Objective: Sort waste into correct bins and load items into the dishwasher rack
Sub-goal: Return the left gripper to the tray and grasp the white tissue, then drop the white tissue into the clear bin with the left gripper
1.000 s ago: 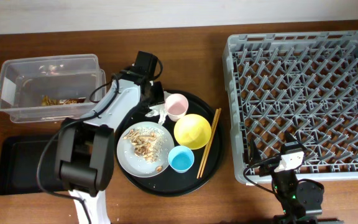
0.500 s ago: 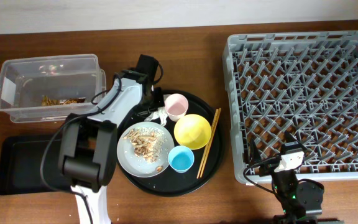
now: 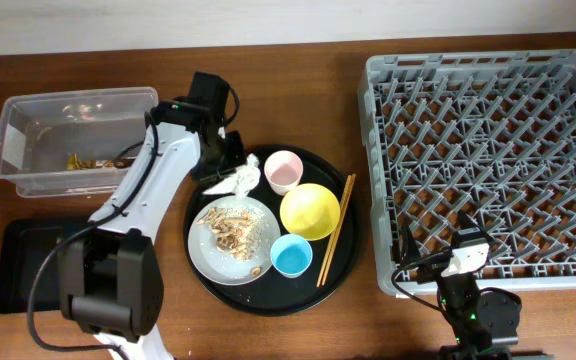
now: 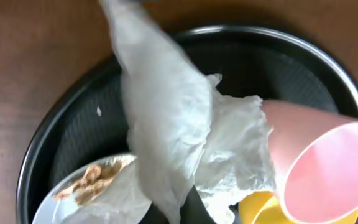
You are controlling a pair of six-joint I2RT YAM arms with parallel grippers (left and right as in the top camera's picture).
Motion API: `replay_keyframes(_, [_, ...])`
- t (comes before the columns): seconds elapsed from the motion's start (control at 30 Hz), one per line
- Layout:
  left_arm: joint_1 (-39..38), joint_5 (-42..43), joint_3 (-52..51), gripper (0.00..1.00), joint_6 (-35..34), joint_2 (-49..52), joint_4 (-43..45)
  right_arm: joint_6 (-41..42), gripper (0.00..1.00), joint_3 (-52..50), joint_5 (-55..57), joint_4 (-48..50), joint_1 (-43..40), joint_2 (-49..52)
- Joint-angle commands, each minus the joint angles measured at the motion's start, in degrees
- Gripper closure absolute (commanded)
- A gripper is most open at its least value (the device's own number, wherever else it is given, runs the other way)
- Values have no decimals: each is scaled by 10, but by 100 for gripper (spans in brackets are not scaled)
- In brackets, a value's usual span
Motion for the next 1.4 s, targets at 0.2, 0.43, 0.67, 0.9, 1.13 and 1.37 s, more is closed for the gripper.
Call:
replay_keyframes(0.2, [3, 2, 2, 47, 10, -10, -49, 0, 1, -5, 3, 0, 3, -4])
replay_keyframes(0.43, [2, 1, 2, 47, 21, -10, -34, 0, 1, -5, 3, 0, 3, -4])
replay_keyframes(0.67, [1, -40, -72, 48, 20, -9, -9, 0, 1, -5, 3, 0, 3, -4])
replay_keyframes(0.9, [1, -16, -72, 100, 20, -10, 4, 0, 1, -5, 3, 0, 3, -4])
replay_keyframes(1.13, [10, 52, -37, 100, 21, -125, -9, 0, 1, -5, 3, 0, 3, -4])
replay_keyframes(1.37, [30, -1, -37, 99, 20, -216, 15, 0, 1, -5, 3, 0, 3, -4])
